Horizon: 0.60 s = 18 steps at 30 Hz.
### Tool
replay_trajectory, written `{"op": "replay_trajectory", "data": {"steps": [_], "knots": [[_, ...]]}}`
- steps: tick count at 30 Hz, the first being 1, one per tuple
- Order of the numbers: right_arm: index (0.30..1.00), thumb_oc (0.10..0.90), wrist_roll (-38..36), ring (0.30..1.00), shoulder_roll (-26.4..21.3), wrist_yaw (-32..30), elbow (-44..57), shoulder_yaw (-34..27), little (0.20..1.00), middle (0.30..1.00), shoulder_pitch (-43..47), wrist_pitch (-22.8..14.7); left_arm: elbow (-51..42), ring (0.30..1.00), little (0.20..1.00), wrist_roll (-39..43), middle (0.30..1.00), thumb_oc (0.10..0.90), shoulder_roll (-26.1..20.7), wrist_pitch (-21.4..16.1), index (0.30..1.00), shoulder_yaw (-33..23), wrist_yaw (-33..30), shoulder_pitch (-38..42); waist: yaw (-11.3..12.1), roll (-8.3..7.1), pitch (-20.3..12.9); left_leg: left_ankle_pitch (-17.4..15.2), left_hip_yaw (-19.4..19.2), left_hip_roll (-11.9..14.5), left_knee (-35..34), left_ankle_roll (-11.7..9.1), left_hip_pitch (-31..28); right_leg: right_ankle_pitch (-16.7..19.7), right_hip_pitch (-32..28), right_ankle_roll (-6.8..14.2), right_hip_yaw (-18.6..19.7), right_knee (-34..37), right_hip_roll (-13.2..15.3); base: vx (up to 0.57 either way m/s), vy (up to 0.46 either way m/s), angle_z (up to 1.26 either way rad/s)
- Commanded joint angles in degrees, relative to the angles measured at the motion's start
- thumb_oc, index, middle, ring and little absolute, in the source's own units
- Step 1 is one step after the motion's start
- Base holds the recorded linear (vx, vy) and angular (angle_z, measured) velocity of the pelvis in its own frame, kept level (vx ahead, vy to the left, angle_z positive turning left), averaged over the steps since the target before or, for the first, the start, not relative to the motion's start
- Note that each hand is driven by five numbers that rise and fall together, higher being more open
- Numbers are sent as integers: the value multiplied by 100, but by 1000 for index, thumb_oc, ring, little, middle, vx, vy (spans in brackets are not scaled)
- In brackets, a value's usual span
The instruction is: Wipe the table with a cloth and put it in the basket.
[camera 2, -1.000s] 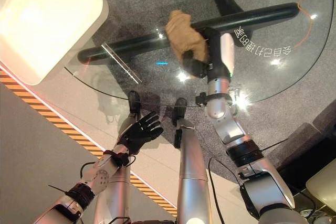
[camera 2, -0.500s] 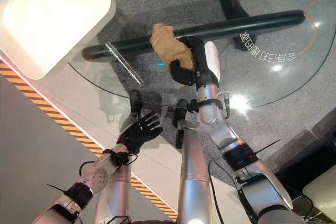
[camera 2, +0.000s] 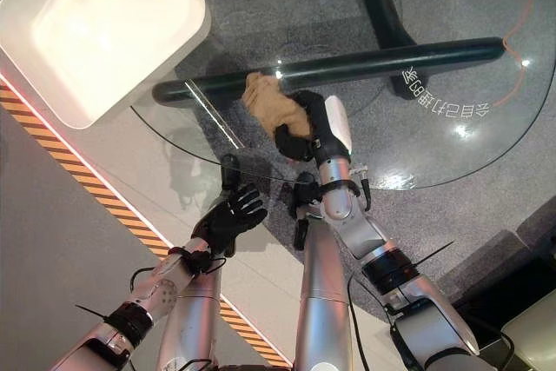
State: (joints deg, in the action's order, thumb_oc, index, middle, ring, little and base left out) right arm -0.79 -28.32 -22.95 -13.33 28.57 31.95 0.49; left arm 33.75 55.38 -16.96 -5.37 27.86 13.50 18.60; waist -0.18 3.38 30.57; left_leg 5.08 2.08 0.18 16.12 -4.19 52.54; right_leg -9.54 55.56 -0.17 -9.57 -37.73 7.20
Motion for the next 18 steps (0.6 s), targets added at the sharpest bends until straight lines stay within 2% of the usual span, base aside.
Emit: {"op": "replay_trajectory", "data": {"steps": [1, 10, 12, 13, 16, 18], "knots": [[300, 100, -212, 300, 102, 125, 634, 192, 200, 300, -423, -340, -545, 900, 900, 12, 900, 800, -40, -35, 900, 46, 468, -872, -15, -45, -78, -1105, -474, -477, 1290, 549, -162, 966, -419, 351, 260, 1415, -292, -9, -28, 6], [300, 100, -474, 300, 45, -86, 888, -258, 200, 300, -834, -569, -949, 900, 900, 274, 900, 800, -241, 51, 900, -140, 1013, -1230, -10, -86, -78, -1164, -437, -479, 1187, 556, -697, 896, -1013, 329, 225, 1525, -293, -11, -33, 3], [300, 100, -477, 300, 36, -116, 962, -351, 200, 300, -923, -623, -1041, 900, 900, 374, 900, 800, -260, 82, 900, -215, 1236, -1316, -13, -92, -78, -1176, -449, -475, 1162, 560, -805, 881, -1133, 324, 221, 1551, -297, -40, -13, -1], [300, 100, -519, 300, -4, -118, 1059, -497, 200, 300, -945, -703, -1193, 900, 900, 614, 900, 800, -277, 157, 900, -299, 1500, -1322, -50, -120, -78, -1018, -493, -485, 1103, 581, -729, 1023, -1084, 284, 198, 1626, -270, -74, -21, -3], [300, 100, -637, 300, -25, -96, 1271, -632, 200, 300, -1102, -741, -1427, 900, 900, 774, 900, 800, -275, 264, 900, -380, 1789, -1464, -67, -135, -78, -1050, -513, -473, 1102, 586, -846, 996, -1211, 278, 209, 1633, -276, -26, -11, -3], [300, 100, -807, 300, -60, -17, 1573, -796, 200, 300, -1303, -845, -1747, 900, 900, 1053, 900, 800, -313, 354, 900, -427, 2242, -1614, -90, -153, -78, -1061, -536, -446, 1080, 596, -957, 989, -1326, 269, 228, 1659, -284, 0, 0, 0]]}}
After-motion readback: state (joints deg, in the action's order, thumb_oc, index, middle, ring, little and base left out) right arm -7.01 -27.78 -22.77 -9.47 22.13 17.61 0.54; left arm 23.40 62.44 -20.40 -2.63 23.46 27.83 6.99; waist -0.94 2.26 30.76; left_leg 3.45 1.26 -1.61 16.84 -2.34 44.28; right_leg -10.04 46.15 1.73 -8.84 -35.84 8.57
